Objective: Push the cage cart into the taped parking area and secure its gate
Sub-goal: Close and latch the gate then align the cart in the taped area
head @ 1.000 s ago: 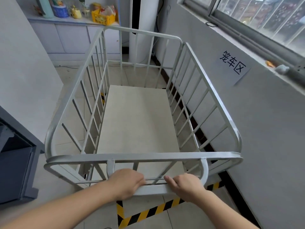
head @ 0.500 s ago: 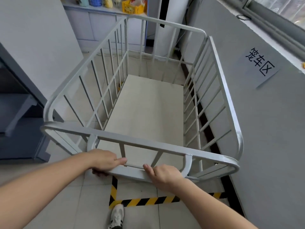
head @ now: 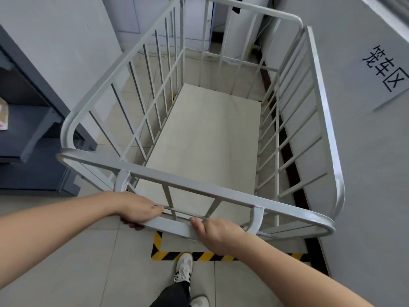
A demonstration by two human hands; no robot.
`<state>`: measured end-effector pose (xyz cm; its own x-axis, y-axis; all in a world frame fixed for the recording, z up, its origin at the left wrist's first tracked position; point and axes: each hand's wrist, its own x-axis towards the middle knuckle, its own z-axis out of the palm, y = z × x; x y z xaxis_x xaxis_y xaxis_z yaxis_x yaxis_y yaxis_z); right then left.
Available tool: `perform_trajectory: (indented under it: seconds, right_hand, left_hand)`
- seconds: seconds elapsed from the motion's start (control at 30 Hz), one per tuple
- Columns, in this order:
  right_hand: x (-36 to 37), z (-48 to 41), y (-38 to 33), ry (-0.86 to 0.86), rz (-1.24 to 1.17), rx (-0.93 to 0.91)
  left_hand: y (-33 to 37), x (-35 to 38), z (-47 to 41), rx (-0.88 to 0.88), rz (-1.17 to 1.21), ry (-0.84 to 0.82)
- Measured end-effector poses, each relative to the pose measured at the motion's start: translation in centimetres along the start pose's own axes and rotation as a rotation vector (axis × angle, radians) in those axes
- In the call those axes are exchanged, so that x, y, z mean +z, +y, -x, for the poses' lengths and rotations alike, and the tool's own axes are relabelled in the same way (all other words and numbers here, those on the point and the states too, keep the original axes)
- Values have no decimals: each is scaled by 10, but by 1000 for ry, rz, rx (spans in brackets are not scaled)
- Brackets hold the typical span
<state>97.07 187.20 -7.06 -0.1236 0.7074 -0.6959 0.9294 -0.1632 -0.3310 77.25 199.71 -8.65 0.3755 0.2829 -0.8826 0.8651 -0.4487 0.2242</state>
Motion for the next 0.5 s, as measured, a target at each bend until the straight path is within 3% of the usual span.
perform_trajectory:
  seconds: [0.23,0.5]
  right_hand:
    - [-7,6,18,-113,46,-66]
    - [-28,31,81,-102,96,-108]
  left_hand:
    - [16,1,-4,-9,23,-19]
    - [83,0,-10,19,42,-2]
